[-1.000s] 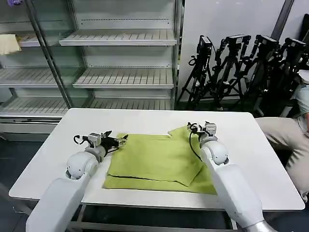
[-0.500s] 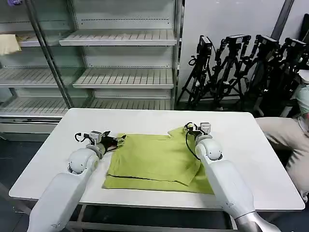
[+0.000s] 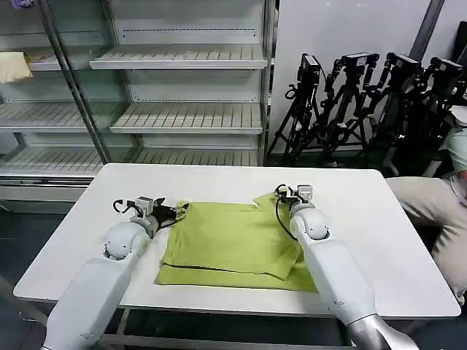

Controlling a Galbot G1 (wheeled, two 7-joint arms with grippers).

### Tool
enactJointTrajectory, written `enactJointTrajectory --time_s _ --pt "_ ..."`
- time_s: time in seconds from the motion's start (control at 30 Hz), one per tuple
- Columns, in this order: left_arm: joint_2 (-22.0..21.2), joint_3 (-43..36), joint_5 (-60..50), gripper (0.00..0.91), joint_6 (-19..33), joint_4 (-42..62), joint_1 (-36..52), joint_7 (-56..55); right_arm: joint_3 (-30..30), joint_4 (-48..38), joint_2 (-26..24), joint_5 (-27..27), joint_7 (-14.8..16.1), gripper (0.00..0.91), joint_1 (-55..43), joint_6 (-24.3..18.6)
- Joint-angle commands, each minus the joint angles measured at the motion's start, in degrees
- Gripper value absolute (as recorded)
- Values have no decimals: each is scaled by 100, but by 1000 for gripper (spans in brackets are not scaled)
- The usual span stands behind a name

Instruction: Fold and organize the clothes.

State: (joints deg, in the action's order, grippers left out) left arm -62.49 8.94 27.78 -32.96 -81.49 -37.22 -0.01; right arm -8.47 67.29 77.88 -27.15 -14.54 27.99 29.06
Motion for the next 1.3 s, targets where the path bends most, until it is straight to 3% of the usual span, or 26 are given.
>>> enactJointTrajectory --time_s 0.03,0.53,0.8,0.93,1.3 --pt "-16 -3 -71 10 -4 20 -2 18 11 -79 38 -122 41 0 -19 82" --pt "-5 71 34 10 53 -231 -168 94 -63 34 38 -193 96 0 90 33" --pt "-12 148 60 10 103 -330 -243 93 -47 292 -56 -143 387 0 203 -529" --pt "24 211 174 10 146 -437 -248 56 -30 755 -193 -110 499 0 319 -798" --pt "172 540 201 10 194 -1389 -1120 23 -130 2439 -709 -414 234 0 1162 -578"
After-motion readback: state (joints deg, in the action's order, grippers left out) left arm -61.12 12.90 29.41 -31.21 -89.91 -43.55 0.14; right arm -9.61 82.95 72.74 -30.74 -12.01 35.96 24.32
